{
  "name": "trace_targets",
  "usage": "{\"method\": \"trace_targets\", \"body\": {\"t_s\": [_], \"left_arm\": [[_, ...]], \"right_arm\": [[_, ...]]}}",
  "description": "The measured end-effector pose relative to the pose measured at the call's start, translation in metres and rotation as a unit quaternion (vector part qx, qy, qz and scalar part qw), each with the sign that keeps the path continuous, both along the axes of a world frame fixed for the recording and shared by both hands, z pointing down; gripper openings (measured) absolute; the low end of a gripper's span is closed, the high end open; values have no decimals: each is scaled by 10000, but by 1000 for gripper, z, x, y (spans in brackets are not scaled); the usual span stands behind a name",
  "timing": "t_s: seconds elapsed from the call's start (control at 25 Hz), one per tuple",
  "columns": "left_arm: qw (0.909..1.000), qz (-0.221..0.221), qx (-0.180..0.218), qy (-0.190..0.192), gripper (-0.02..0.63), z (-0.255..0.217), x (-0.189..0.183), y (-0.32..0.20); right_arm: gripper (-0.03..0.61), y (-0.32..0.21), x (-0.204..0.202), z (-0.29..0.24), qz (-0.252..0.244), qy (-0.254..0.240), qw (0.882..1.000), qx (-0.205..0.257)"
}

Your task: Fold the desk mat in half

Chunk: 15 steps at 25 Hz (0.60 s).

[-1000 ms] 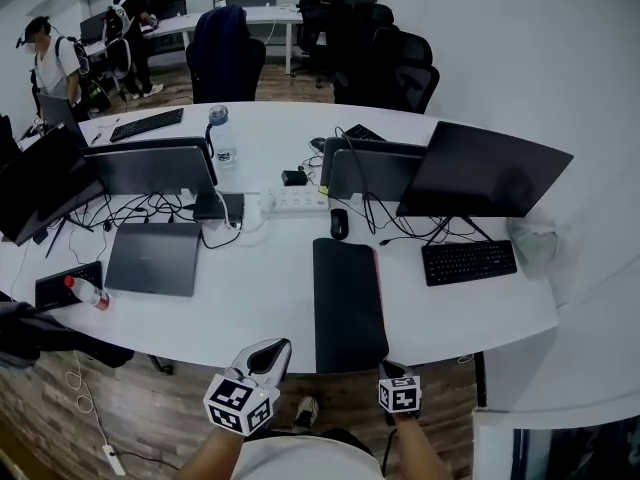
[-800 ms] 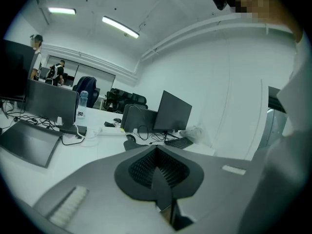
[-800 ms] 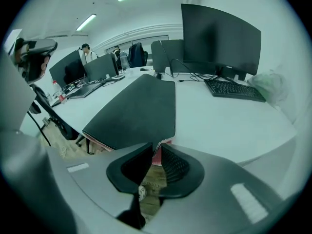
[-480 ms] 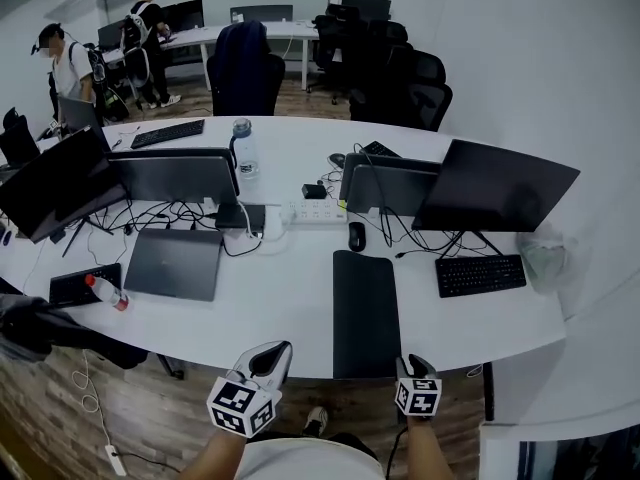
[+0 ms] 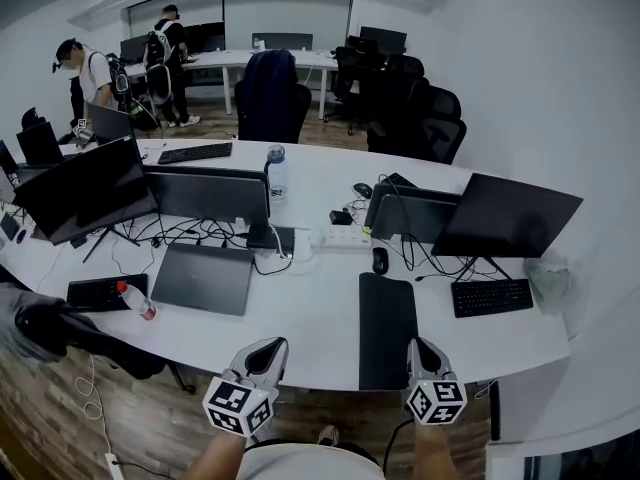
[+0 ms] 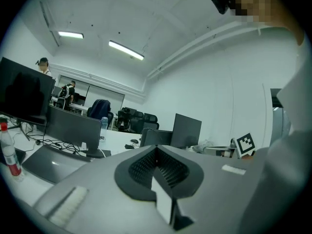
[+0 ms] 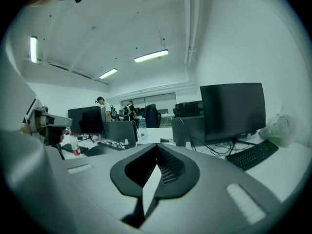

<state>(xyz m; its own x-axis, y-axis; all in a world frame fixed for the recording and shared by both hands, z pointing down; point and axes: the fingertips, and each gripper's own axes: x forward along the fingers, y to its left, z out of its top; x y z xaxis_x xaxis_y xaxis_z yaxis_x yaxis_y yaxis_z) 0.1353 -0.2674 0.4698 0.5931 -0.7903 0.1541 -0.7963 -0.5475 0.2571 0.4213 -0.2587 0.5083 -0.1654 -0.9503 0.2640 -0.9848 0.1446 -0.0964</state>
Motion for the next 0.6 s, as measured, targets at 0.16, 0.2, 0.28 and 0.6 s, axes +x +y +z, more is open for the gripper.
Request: {"method": "trace_targets", "body": {"t_s": [0.16, 0.2, 0.28, 0.6], "left_arm": [[9997, -149, 193, 55, 3, -16, -35, -1], [9995, -182, 231, 63, 2, -19, -43, -1], [9993, -240, 287, 73, 2, -23, -57, -1], [9991, -241, 348, 98, 2, -23, -83, 0]], "right_arm": [[14, 3, -46, -42, -366, 50, 9982, 470], [14, 5, -55, -50, -416, 113, 9976, 550], [14, 6, -71, -61, -485, 227, 9963, 670], [14, 2, -106, -64, -603, 91, 9959, 672]]}}
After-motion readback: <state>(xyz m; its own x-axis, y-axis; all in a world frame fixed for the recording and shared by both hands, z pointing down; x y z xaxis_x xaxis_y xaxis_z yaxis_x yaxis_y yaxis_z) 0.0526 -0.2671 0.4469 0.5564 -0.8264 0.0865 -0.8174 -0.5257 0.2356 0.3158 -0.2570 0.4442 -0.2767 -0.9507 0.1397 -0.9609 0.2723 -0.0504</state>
